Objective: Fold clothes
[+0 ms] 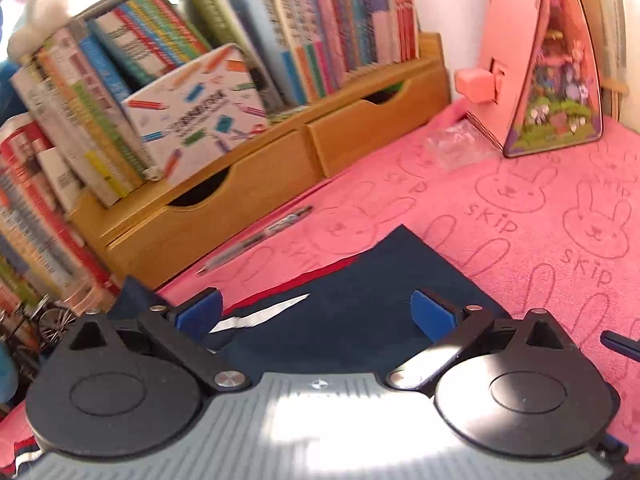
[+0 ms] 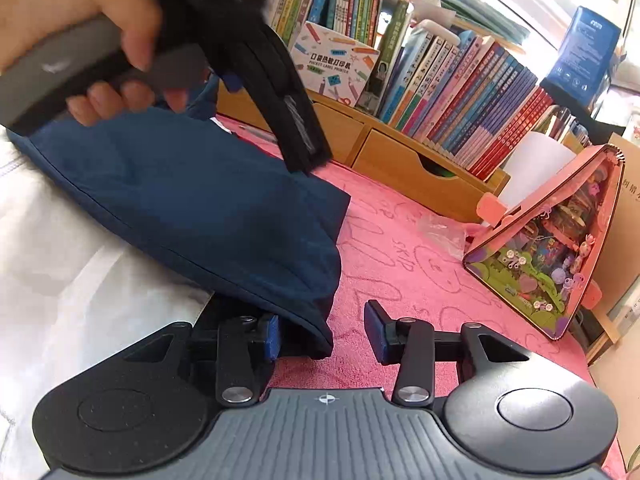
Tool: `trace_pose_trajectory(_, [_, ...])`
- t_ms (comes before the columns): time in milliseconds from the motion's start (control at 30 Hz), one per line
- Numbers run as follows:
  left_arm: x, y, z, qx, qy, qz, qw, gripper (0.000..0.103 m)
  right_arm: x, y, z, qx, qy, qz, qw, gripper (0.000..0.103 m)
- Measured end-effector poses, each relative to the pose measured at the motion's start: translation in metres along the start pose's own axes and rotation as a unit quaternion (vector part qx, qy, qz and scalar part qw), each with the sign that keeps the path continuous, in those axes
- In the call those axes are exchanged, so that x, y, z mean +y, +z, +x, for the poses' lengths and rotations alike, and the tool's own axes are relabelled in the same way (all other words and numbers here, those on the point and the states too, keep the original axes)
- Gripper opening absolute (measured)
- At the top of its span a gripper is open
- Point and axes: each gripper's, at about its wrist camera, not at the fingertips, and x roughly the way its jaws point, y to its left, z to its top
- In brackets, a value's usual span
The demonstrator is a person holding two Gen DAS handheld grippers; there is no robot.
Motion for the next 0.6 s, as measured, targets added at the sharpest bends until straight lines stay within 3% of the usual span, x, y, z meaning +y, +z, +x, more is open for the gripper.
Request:
trace_pose_trajectory(100, [-0.022, 0.003, 0.032, 0.03, 0.005, 0.014, 0.9994, 0.103, -0.001, 0.0, -0.001, -0.002, 0.006, 0.0, 1.0, 0.043])
trace_pose_trajectory(167, [-0.011, 0.0, 0.042, 0.042, -0.018, -0.032, 0.9985, 0.103, -0.005, 0.0, -0.001, -0.005, 0.023, 0.008, 1.0, 0.043])
trace_pose_trajectory(267, [0.019, -0.012, 0.055, 0.071, -0.085, -0.136, 0.9844, 0.103, -0.015, 0.002, 0.0, -0.009, 0.064, 0.036, 0.997, 0.043])
trace_pose_trajectory(367, [0.018, -0.019, 0.053, 0.046, -0.087, -0.128, 0.9869, 0.103, -0.034, 0.012, 0.019, 0.005, 0.113, 0.12, 0.986, 0.042])
trace_pose_trajectory(400, [0.016, -0.02, 0.052, 0.043, -0.086, -0.125, 0.9874, 0.103, -0.037, 0.014, 0.028, 0.016, 0.118, 0.138, 0.983, 0.028])
trace_pose_trajectory(433, [0.017, -0.019, 0.053, 0.044, -0.087, -0.126, 0.9873, 0.103, -0.04, 0.016, 0.036, 0.026, 0.123, 0.157, 0.98, 0.021])
trace_pose_trajectory(500, [0.017, -0.018, 0.053, 0.046, -0.087, -0.127, 0.987, 0.103, -0.043, 0.016, 0.037, 0.031, 0.126, 0.186, 0.974, 0.012])
trace_pose_trajectory(600, [0.018, -0.016, 0.055, 0.047, -0.081, -0.136, 0.9863, 0.103, -0.031, 0.009, 0.018, 0.024, 0.075, 0.156, 0.985, 0.007])
